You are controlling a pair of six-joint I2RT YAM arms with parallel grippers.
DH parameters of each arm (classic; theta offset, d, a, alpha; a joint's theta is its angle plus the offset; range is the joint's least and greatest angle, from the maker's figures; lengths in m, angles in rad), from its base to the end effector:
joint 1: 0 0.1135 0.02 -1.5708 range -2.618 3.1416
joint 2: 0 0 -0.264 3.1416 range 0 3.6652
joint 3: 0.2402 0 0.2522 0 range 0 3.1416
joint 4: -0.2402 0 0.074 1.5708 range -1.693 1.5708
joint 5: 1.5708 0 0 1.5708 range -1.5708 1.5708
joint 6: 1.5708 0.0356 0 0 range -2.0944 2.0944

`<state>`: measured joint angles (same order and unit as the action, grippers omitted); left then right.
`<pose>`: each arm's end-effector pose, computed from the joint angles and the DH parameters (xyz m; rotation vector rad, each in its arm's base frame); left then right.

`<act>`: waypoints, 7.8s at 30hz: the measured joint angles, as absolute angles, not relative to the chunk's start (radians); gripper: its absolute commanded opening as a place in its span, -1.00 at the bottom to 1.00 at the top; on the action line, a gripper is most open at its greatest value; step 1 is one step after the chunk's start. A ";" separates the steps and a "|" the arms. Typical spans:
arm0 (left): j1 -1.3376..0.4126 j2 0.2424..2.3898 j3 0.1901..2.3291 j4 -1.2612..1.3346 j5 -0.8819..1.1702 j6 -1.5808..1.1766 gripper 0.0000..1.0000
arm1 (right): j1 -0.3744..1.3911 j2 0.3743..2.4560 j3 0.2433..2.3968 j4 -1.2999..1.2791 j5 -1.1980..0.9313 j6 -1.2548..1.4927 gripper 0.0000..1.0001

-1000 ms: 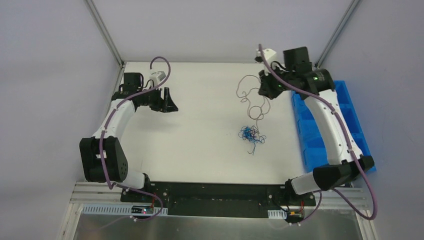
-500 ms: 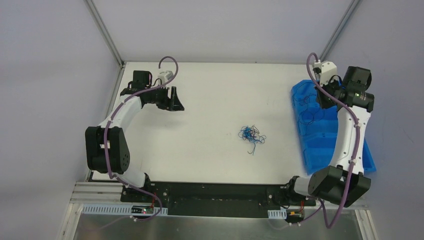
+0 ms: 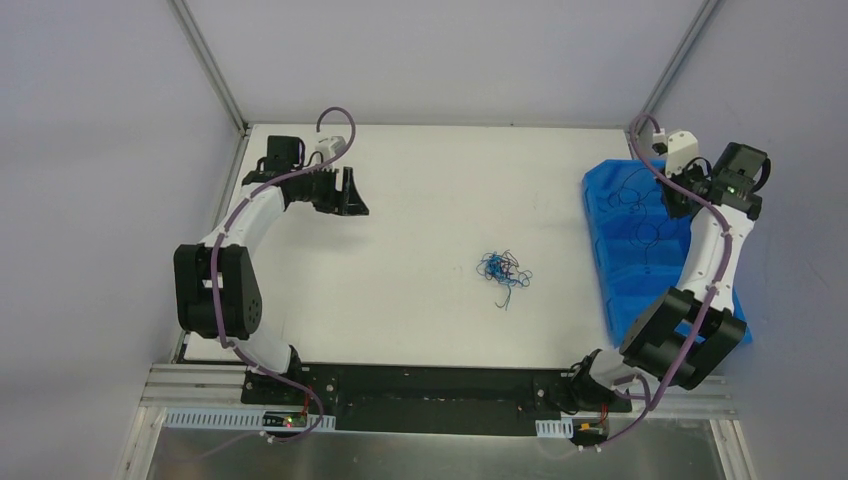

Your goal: Untangle the cables

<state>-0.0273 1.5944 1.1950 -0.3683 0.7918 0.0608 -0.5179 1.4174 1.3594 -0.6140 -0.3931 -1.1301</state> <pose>0.3457 -0.0348 0.2687 0.4831 2.1633 -0.8966 0.2773 -0.1423 0.3536 -0.8706 2.0486 -0.4846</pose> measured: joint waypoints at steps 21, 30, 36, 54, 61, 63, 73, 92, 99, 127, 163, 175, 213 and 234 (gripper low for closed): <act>-0.104 1.736 1.268 -0.326 0.803 0.106 0.41 | -0.505 1.526 1.517 -0.746 -0.486 -1.166 -1.00; -0.104 1.765 1.291 -0.318 0.804 0.105 0.41 | -0.507 1.533 1.335 -0.760 -0.422 -1.358 -1.00; -0.104 1.765 1.291 -0.318 0.804 0.112 0.40 | -0.533 1.586 1.362 -0.804 -0.379 -1.437 -1.00; -0.104 1.765 1.267 -0.318 0.803 0.123 0.40 | -0.572 1.589 1.363 -0.898 -0.312 -1.530 -0.98; -0.104 1.765 1.258 -0.318 0.802 0.123 0.39 | -0.575 1.594 1.364 -0.914 -0.284 -1.530 -0.56; -0.104 1.765 1.258 -0.318 0.802 0.123 0.40 | -0.575 1.599 1.365 -0.918 -0.273 -1.526 -0.10; -0.118 1.765 1.258 -0.318 0.802 0.126 0.38 | -0.577 1.625 1.510 -0.994 -0.278 -1.440 0.39; -0.541 2.116 1.440 0.216 0.994 -0.324 0.13 | -0.074 1.615 1.372 -1.045 -0.522 -0.624 0.33; -0.602 2.225 1.429 0.467 1.002 -0.603 0.16 | -0.003 1.678 1.194 -0.868 -0.577 -0.390 0.39; -0.643 2.283 1.338 0.551 1.021 -0.715 -0.35 | 0.118 1.775 1.150 -0.675 -0.698 -0.388 0.18; -0.633 2.284 1.340 0.541 1.040 -0.723 -0.93 | 0.292 1.761 1.142 -0.401 -0.405 -0.492 -0.17; -0.617 2.280 1.321 0.536 1.037 -0.722 -1.00 | 0.303 1.768 1.158 -0.410 -0.311 -0.480 -1.00; -0.094 1.929 1.105 -0.565 1.025 0.153 -1.00 | -0.221 1.559 1.700 -0.335 -0.009 -0.517 -1.00; 0.212 1.956 1.234 -0.937 0.690 0.511 -1.00 | -0.427 1.729 2.007 -0.294 0.013 -0.553 -1.00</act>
